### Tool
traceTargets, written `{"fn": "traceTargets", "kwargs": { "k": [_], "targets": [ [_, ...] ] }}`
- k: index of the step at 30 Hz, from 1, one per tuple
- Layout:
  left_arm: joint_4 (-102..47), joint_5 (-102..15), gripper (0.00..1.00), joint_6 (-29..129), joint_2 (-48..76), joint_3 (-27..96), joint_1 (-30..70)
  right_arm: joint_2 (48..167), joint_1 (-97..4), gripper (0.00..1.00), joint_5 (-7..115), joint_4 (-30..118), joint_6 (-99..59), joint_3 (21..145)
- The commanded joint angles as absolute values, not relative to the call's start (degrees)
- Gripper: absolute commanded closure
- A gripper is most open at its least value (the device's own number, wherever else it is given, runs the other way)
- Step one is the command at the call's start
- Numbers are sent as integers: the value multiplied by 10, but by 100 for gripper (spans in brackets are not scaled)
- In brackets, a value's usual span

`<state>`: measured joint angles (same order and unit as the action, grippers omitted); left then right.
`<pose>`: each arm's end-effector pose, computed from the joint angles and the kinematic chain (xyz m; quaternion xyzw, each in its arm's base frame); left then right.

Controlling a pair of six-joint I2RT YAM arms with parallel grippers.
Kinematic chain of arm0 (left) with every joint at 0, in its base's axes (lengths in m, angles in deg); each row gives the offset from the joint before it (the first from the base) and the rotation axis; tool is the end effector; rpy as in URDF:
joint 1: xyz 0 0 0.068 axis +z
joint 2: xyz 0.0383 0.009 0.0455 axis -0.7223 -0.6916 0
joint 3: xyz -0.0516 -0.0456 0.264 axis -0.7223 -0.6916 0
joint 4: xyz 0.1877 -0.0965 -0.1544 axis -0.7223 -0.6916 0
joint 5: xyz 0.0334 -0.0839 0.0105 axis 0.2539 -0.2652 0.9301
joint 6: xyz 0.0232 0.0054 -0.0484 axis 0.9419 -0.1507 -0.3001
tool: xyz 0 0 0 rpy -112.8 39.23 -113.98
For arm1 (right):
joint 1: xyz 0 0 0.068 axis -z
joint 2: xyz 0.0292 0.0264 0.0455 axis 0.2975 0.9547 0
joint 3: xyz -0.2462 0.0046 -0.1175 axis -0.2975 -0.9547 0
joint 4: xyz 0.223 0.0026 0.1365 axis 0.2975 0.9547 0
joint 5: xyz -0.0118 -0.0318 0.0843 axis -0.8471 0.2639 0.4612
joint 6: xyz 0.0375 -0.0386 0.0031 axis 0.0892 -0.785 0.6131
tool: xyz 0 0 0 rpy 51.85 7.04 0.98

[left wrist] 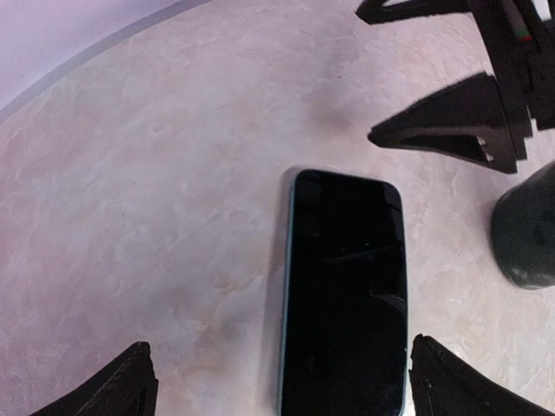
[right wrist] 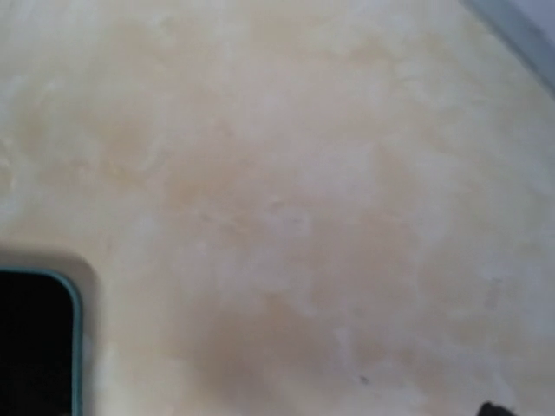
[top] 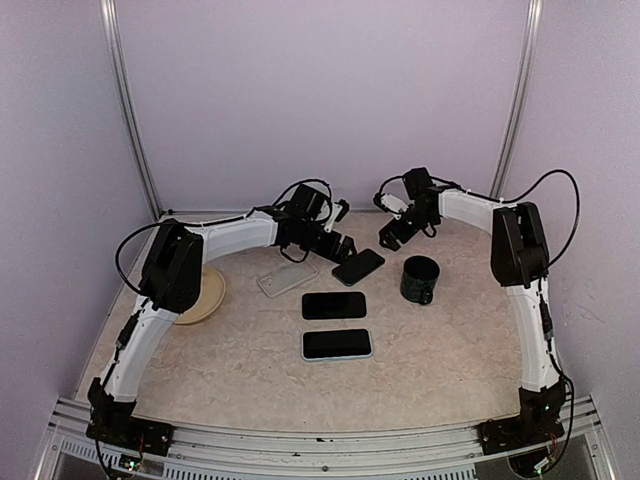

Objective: Put the phone into the phone case
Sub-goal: Move the phone to the center of the board, then pick up the phone from the center of the board.

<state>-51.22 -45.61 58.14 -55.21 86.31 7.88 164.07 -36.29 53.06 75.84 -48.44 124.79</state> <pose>0.4407 -0.3571 0.1648 0.3104 0.8547 -0.2220 0.3519 0.5018 0.1770 0.1759 -0.3460 0.8801 0.0484 0.3214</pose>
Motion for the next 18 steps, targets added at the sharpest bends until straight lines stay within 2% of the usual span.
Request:
{"fn": "traceTargets", "kwargs": {
  "k": [1, 18],
  "targets": [
    [-545, -446, 1, 646, -547, 873, 59, 1591, -367, 0, 502, 775, -446, 1251],
    [-555, -432, 1, 683, -582, 882, 42, 1393, -392, 0, 528, 698, -388, 1079]
  ]
}}
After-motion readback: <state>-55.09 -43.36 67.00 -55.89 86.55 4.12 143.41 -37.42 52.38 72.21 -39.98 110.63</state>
